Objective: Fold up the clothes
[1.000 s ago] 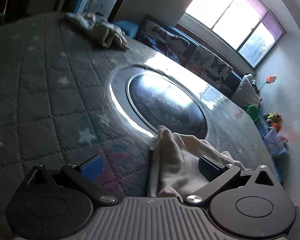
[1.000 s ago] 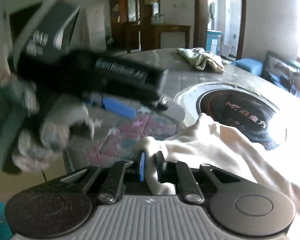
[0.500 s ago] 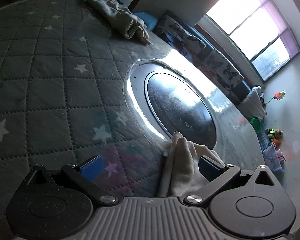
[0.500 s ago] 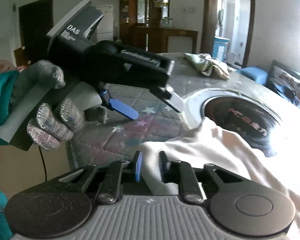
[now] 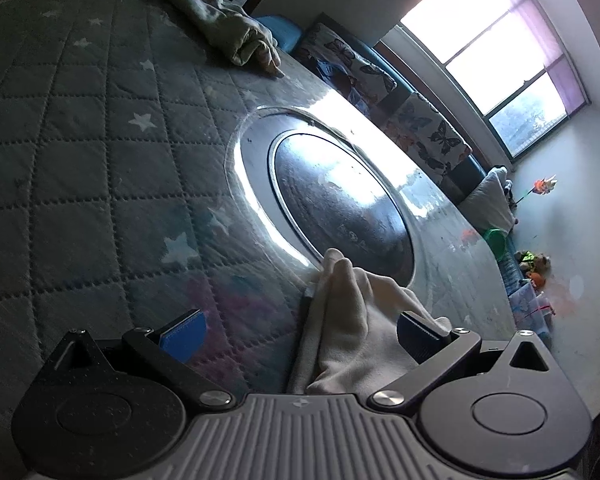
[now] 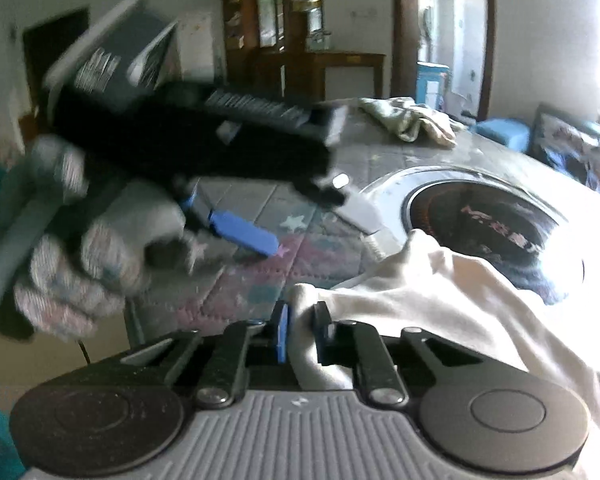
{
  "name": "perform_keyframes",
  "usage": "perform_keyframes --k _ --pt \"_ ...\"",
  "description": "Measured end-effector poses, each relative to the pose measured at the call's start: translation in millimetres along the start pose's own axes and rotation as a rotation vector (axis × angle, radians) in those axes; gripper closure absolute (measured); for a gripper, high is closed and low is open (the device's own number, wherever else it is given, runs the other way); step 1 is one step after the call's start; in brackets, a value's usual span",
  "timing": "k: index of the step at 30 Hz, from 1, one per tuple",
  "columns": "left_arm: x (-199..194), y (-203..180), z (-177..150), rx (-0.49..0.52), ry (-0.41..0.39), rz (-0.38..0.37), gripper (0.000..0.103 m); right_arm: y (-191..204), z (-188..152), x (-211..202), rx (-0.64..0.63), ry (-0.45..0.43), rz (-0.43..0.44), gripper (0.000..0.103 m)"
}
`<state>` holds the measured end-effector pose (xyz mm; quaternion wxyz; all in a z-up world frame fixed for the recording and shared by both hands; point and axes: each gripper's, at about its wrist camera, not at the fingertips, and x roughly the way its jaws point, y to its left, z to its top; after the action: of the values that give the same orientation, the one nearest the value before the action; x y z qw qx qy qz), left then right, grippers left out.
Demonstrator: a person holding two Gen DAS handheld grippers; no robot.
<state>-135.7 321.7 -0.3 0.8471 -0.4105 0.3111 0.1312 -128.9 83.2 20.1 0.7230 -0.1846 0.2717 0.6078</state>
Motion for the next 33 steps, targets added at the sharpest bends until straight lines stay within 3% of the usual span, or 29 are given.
perform_keyframes --k 9,22,33 --pt "16.7 -12.9 -2.6 -0.061 0.063 -0.088 0.0 -30.7 10.8 -35.9 0.136 -0.093 0.046 0.099" --pt "36.0 -32.3 -3.9 -0.057 0.099 -0.123 0.0 -39.6 7.4 -33.4 0.177 -0.106 0.055 0.099" --pt "38.2 -26.3 -3.8 -0.07 0.096 -0.135 0.019 -39.3 4.6 -27.9 0.192 -0.094 0.073 0.094"
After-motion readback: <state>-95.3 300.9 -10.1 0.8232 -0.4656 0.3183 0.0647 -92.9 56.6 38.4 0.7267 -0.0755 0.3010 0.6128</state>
